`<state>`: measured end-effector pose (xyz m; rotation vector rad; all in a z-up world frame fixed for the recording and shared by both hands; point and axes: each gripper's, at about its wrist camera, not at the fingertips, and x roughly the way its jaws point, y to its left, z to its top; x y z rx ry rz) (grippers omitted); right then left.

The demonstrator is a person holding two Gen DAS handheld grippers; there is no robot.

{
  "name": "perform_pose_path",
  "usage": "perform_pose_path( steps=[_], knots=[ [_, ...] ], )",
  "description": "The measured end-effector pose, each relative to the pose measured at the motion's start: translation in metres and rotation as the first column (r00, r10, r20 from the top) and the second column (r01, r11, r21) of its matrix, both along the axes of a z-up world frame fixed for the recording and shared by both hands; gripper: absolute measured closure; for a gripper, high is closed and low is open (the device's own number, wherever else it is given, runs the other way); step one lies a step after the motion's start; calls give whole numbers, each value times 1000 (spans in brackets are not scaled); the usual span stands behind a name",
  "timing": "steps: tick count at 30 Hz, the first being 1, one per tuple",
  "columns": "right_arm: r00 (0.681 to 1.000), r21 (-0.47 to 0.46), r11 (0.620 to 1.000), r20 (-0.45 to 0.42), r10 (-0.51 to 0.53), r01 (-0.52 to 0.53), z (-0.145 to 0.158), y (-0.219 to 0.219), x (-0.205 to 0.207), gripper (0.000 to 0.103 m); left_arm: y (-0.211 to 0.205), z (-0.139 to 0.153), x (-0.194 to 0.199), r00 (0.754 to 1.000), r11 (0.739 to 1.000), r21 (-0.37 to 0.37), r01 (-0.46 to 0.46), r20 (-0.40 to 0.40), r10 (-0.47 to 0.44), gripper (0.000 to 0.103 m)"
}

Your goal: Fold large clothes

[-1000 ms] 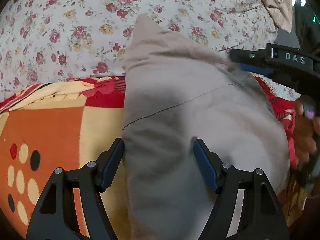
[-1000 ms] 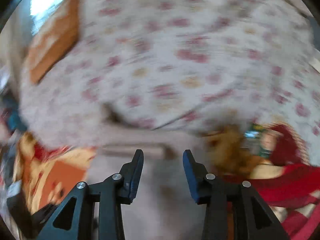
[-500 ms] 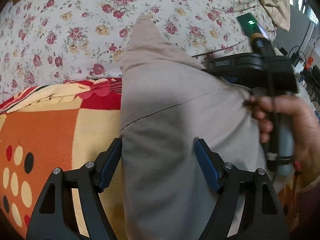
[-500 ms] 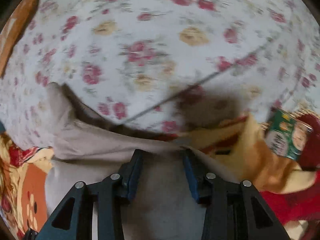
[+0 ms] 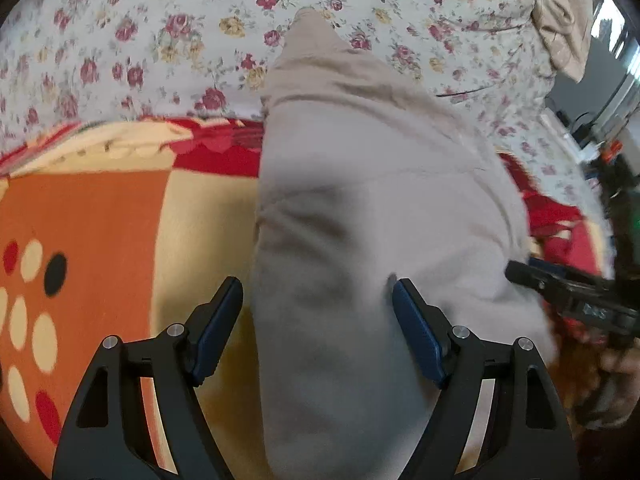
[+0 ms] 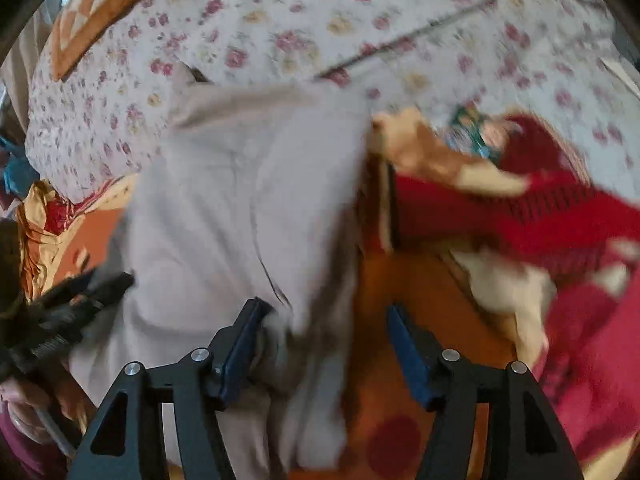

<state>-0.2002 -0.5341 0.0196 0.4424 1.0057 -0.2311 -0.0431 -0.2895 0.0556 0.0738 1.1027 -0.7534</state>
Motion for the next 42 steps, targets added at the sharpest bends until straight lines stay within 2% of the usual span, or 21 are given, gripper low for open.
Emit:
perform_pose_path(
  steps=[3, 5, 7, 10, 13, 16, 20, 21, 22, 23, 24, 25, 26, 28, 30, 34, 37, 40, 42],
  knots=[
    [995, 70, 996, 79, -53, 48, 11, -13, -14, 40, 21, 7, 1, 1000, 998, -60, -19, -24, 18, 25],
    [986, 129, 990, 152, -74, 55, 18, -18, -22, 25, 34, 7, 7, 997, 993, -107, -48, -58, 42, 23],
    [982, 162, 986, 175, -66, 37, 17, -17, -20, 19, 41, 2, 15, 989, 986, -146, -83, -132, 64, 21],
    [986, 221, 975, 165, -35, -2, 0, -10, -1, 19, 44, -11, 25, 966, 972, -207, -114, -250, 59, 21],
    [987, 228, 973, 159, -13, -24, -13, 1, 30, 19, 34, -18, 29, 962, 968, -234, -89, -271, 23, 21],
    [985, 241, 968, 171, 22, -64, -13, 1, 37, 19, 16, -30, 35, 952, 976, -213, -45, -306, -23, 21],
    [983, 297, 951, 184, 27, -82, -17, -2, 47, 19, -1, -30, 39, 960, 983, -182, 10, -273, -61, 21],
    [983, 316, 945, 184, 23, -81, -19, -3, 49, 24, -5, -30, 39, 962, 986, -165, 22, -265, -65, 21],
    [983, 325, 942, 180, 22, -81, -21, -3, 51, 34, -8, -29, 37, 966, 988, -149, 31, -249, -68, 28],
    [983, 324, 942, 181, 24, -83, -21, -1, 53, 44, -10, -26, 35, 973, 989, -141, 38, -222, -69, 41],
    [982, 305, 948, 188, 31, -88, -17, 3, 52, 48, -10, -23, 33, 977, 990, -138, 35, -205, -63, 47],
    [981, 271, 958, 192, 40, -92, -11, 9, 52, 55, -7, -17, 30, 981, 988, -150, 29, -187, -58, 61],
    [980, 240, 966, 195, 50, -97, -5, 13, 48, 59, -4, -13, 27, 984, 987, -161, 28, -170, -56, 71],
    [976, 186, 976, 208, 69, -109, 10, 25, 43, 62, 5, -1, 20, 988, 982, -183, 38, -138, -64, 79],
    [967, 181, 976, 241, 76, -122, 27, 36, 33, 65, 15, 15, 6, 990, 978, -198, 67, -109, -90, 80],
    [942, 191, 965, 317, 114, -181, 59, 60, 8, 66, 51, 46, -30, 988, 970, -207, 129, -52, -143, 80],
    [931, 221, 951, 340, 133, -217, 71, 80, -13, 66, 81, 62, -58, 986, 967, -196, 161, -16, -167, 80],
    [928, 280, 927, 343, 145, -248, 65, 103, -38, 66, 106, 60, -83, 986, 973, -168, 161, -23, -167, 80],
    [939, 317, 917, 314, 140, -242, 50, 116, -52, 64, 114, 43, -97, 987, 982, -122, 144, -52, -152, 79]
  ],
)
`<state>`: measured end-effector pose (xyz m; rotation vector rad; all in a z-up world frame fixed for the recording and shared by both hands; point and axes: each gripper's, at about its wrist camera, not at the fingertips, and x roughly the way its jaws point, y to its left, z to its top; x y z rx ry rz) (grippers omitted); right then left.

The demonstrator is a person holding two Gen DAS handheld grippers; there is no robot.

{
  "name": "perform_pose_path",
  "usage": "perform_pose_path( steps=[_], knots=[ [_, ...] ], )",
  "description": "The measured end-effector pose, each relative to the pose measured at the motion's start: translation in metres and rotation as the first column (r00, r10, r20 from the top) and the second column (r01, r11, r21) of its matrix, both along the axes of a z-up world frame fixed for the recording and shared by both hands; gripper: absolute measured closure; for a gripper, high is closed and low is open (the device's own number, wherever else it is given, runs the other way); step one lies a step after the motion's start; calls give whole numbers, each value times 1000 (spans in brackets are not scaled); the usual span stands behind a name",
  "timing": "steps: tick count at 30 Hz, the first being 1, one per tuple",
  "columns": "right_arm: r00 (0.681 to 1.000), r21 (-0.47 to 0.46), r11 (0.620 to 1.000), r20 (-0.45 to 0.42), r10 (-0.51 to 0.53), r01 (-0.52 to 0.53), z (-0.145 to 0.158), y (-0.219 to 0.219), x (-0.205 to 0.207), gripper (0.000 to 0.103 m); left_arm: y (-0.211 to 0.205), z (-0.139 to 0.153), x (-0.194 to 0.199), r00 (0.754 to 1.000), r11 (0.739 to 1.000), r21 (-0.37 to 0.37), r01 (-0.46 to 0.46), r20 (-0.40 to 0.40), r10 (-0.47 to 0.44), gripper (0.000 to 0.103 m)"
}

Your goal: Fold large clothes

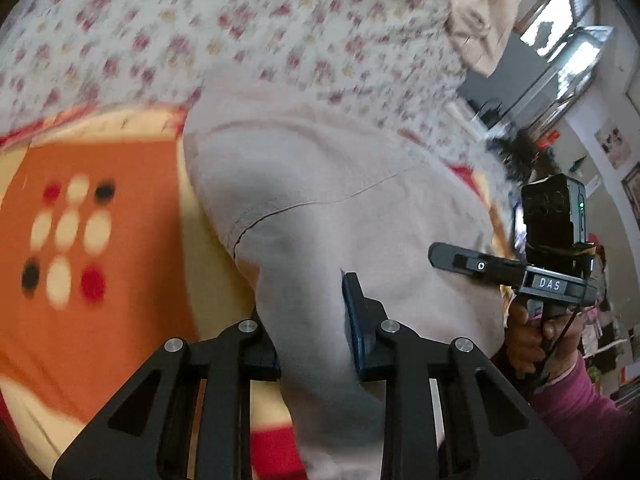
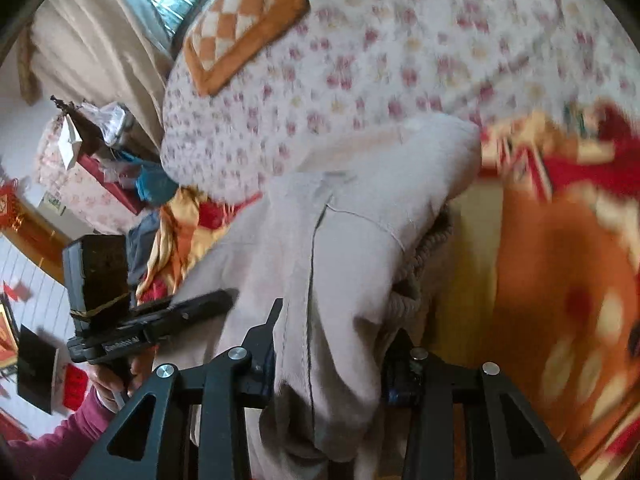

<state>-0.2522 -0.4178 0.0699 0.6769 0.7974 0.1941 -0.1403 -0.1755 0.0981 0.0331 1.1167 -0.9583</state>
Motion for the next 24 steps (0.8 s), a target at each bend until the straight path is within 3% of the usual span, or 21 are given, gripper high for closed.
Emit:
perform_pose_path(
  steps=[2, 4, 5, 7, 10, 13, 16, 19, 24],
  knots=[
    [998, -4, 1000, -62, -17, 16, -24, 11, -8, 51, 2, -24, -7, 999, 996, 82, -30, -13, 31, 69],
    [988, -61, 998, -148, -43, 34, -41, 16, -9, 48, 6, -35, -8, 997, 989, 126, -76, -20, 79, 58],
    [988, -63, 997, -148, -50, 41, -40, 17, -12, 48, 9, -32, -10, 995, 987, 126, -98, 3, 98, 57],
    [990, -125, 989, -110, -89, 75, -21, 19, -24, 48, 14, -20, -12, 992, 984, 131, -121, 61, 114, 57],
    [988, -285, 949, -33, -151, 136, 15, 26, -41, 48, 15, 0, -11, 972, 977, 120, -174, 178, 152, 43],
    [990, -319, 938, 45, -131, 139, 42, 37, -40, 48, 1, 10, -1, 951, 972, 108, -208, 254, 175, 41],
    [995, -337, 937, 62, -79, 96, 46, 56, -17, 48, -26, 6, 26, 943, 965, 127, -230, 274, 189, 41],
    [998, -387, 920, 29, -61, 67, 33, 70, 8, 48, -46, -6, 58, 939, 951, 151, -271, 257, 227, 41],
    [993, -444, 890, -2, -117, 104, 7, 62, 29, 48, -68, -33, 109, 926, 920, 203, -335, 252, 282, 41]
  ],
)
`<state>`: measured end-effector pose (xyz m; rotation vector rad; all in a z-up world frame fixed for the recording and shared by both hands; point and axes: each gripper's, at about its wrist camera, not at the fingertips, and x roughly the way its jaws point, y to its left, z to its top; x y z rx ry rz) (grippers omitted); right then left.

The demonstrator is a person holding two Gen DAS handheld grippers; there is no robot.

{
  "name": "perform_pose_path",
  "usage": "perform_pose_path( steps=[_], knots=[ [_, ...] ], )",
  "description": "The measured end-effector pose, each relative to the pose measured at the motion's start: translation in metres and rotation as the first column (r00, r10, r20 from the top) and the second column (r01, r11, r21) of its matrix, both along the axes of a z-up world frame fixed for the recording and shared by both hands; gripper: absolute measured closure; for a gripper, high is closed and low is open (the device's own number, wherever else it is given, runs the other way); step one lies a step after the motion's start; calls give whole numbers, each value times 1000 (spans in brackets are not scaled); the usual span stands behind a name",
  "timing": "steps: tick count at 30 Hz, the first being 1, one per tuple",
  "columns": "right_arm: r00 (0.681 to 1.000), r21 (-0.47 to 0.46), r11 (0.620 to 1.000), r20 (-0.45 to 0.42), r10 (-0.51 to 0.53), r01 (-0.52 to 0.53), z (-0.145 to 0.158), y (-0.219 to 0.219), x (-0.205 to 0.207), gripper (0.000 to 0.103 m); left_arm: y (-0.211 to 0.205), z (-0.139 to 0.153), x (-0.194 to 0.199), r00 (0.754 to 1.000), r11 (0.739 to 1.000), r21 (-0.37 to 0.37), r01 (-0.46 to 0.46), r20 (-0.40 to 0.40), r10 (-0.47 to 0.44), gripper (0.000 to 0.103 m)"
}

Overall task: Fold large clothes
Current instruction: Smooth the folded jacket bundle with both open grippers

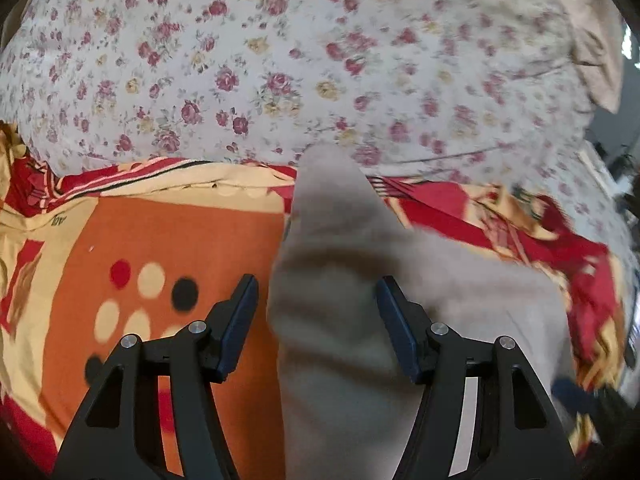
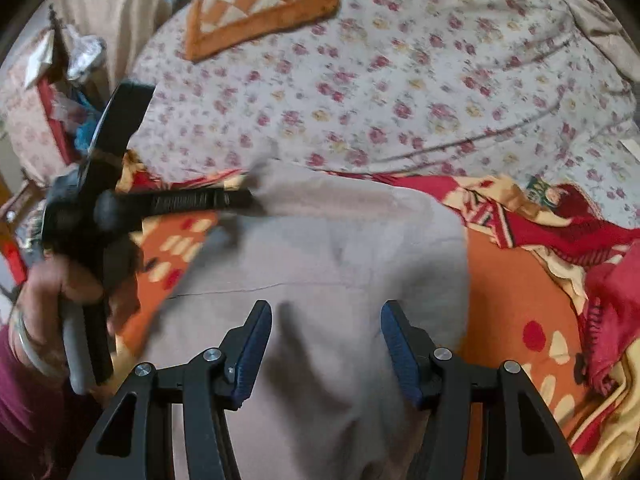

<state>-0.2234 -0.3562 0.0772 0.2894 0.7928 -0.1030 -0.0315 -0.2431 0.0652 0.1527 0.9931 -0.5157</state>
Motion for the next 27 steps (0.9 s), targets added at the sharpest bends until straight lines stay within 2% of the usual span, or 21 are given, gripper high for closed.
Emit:
perform_pose_path(
  steps=[1, 3, 8, 10, 13, 17, 20, 23, 27],
  knots=[
    [1000, -3, 1000, -15, -16, 16, -6, -5, 3, 48, -5, -7, 7, 1000, 1000, 23, -2, 19, 1, 41],
    [999, -8, 1000, -43, -30, 30, -18, -12, 5, 48, -16, -22, 16, 1000, 999, 50, 3, -3, -2, 41],
    [998, 32, 999, -58, -26, 28, -36, -29, 7, 47, -35, -44, 22, 1000, 997, 72, 28, -11, -27, 40],
    [998, 36, 999, -60, -23, 25, -40, -32, 7, 45, -33, -46, 22, 1000, 998, 61, 25, -9, -25, 40],
    [998, 54, 998, -51, -31, 34, -34, -31, 1, 45, -19, -31, 18, 1000, 1000, 11, 14, -21, -14, 40],
    [999, 58, 997, -10, -43, 44, -3, -21, -17, 45, 2, 3, -10, 998, 998, -20, 66, 18, -65, 40],
    [1000, 21, 1000, 2, 18, -18, 13, 4, -30, 45, 20, 22, -40, 993, 994, -29, 109, 43, -108, 40],
    [999, -12, 999, -15, 53, -53, 11, 23, -39, 45, 36, 25, -68, 993, 994, -28, 110, 50, -108, 40],
    [997, -49, 998, -75, 22, -26, -10, 28, -41, 45, 49, 9, -102, 993, 993, 2, 116, 30, -116, 40]
  ],
)
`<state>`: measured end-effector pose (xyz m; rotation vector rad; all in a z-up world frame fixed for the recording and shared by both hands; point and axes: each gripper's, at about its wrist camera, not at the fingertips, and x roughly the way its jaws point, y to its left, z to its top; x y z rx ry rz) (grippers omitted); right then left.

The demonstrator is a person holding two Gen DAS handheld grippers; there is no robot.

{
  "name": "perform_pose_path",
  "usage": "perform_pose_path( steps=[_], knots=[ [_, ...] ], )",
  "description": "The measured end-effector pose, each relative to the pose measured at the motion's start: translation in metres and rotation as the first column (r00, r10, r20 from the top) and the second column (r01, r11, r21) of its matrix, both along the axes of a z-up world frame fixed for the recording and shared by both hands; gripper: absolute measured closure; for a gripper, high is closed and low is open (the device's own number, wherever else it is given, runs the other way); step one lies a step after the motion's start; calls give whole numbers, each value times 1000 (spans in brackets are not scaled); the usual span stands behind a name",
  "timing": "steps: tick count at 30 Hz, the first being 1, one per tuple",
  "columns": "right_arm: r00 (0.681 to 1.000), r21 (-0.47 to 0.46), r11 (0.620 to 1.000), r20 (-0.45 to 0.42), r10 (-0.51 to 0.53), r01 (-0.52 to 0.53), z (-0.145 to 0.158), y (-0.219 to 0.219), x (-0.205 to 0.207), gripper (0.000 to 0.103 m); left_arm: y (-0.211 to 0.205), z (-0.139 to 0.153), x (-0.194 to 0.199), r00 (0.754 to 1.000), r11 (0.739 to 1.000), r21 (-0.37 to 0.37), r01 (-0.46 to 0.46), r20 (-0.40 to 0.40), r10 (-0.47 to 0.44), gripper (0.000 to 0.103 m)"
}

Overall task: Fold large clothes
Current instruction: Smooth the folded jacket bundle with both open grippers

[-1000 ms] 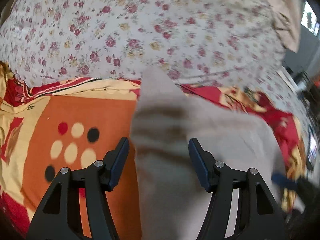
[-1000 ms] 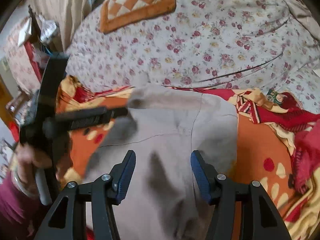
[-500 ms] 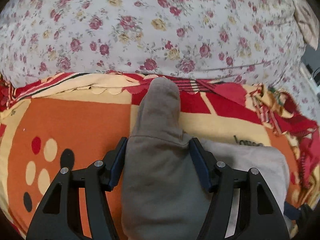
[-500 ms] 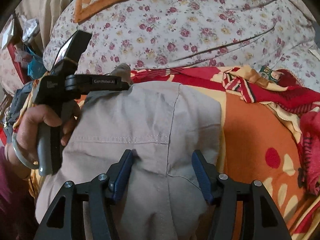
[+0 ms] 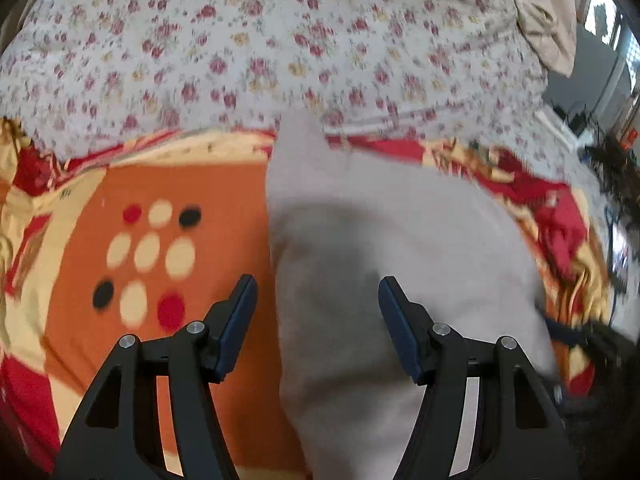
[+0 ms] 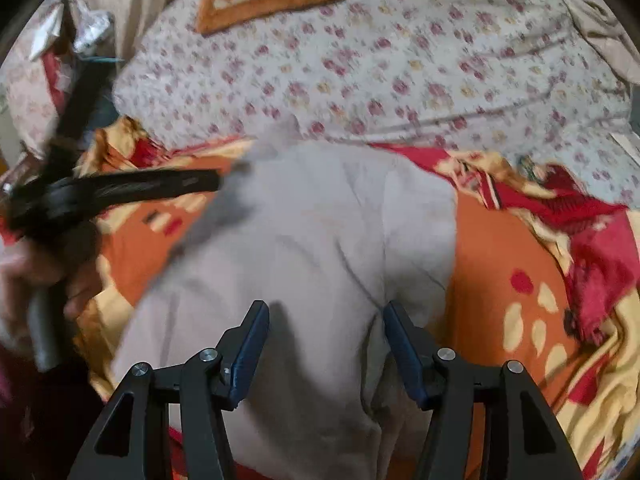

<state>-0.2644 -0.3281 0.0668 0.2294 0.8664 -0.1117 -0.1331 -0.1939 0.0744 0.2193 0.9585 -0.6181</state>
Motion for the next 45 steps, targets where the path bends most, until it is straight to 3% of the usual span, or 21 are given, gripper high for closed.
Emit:
perform_pose_path(
  steps=[3, 5, 11, 14, 18, 31, 45],
  knots=[
    [999, -16, 1000, -42, -17, 16, -20, -4, 7, 45, 6, -18, -16, 1000, 999, 44, -17, 9, 16, 40],
    [998, -11, 1000, -49, -26, 26, -25, -6, 9, 44, 12, -22, -24, 999, 999, 28, -37, 9, 37, 40],
    [997, 30, 997, -17, -72, 72, -2, -6, -15, 44, 23, -14, -45, 997, 998, 12, -63, 35, 62, 40],
    [995, 35, 995, 19, -99, 99, 12, -1, -30, 32, 27, -9, -55, 996, 998, 8, -69, 51, 69, 40],
    [992, 24, 993, 46, -115, 114, 23, 8, -44, 30, 29, 0, -66, 995, 998, -9, -70, 71, 70, 40],
    [984, 46, 985, 44, -171, 169, 20, 11, -46, 22, 35, 7, -89, 987, 994, -10, -109, 117, 109, 40],
    [983, 45, 983, 30, -180, 179, 17, 4, -36, 21, 36, 1, -86, 984, 991, -4, -137, 118, 136, 40]
  ],
)
